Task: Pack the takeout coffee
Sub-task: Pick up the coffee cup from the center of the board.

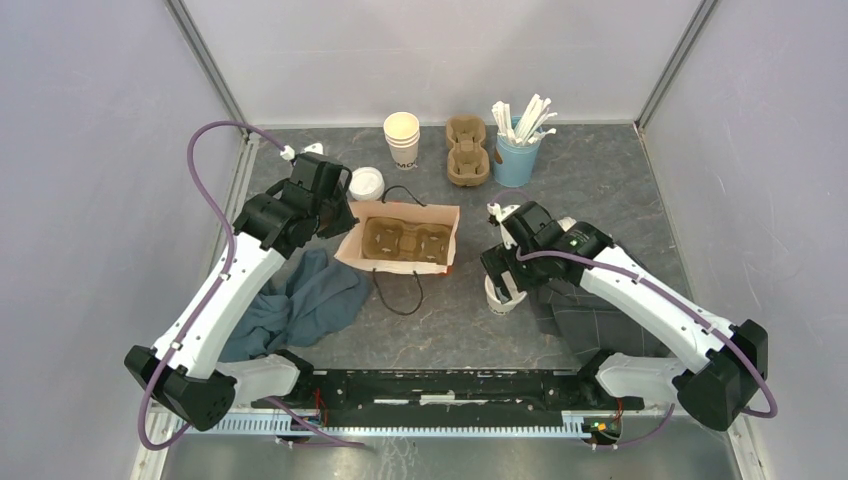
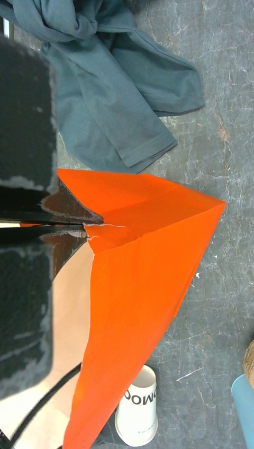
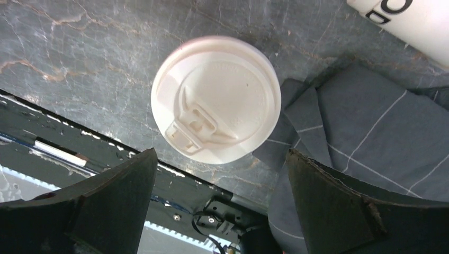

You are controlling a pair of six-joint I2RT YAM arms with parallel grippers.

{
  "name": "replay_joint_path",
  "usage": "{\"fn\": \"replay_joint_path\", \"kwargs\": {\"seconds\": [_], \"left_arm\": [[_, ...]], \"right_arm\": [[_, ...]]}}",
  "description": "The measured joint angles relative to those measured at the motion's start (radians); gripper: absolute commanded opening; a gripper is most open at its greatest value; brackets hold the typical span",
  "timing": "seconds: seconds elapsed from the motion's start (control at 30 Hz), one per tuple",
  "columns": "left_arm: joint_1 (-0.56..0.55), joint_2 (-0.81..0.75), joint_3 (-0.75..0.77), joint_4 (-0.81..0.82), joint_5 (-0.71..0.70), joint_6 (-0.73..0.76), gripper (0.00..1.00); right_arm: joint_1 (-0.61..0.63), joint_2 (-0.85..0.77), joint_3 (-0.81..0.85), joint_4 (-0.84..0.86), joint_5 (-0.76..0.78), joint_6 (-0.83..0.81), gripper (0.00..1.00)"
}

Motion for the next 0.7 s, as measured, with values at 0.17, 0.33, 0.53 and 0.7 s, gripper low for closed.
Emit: {"fn": "replay_joint_path", "kwargs": {"seconds": [0.17, 0.33, 0.53, 0.7], "left_arm": [[0.000, -0.001, 0.000, 0.000, 0.011, -0.002, 0.02], [0.000, -0.003, 0.000, -0.001, 0.018, -0.002, 0.02], [0.000, -0.015, 0.000, -0.005, 0.018, -0.002, 0.02], [0.000, -0.018, 0.000, -0.006, 0.018, -0.003, 0.02]], "right_arm": [[0.002, 0.000, -0.003, 0.066, 0.003, 0.008, 0.98], [0.002, 0.009, -0.008, 0.103, 0.005, 0.010, 0.97], [0.005, 0.033, -0.010, 0.123, 0.008, 0.006, 0.96], [0.006, 0.041, -0.018, 0.129, 0.022, 0.006, 0.94]]}}
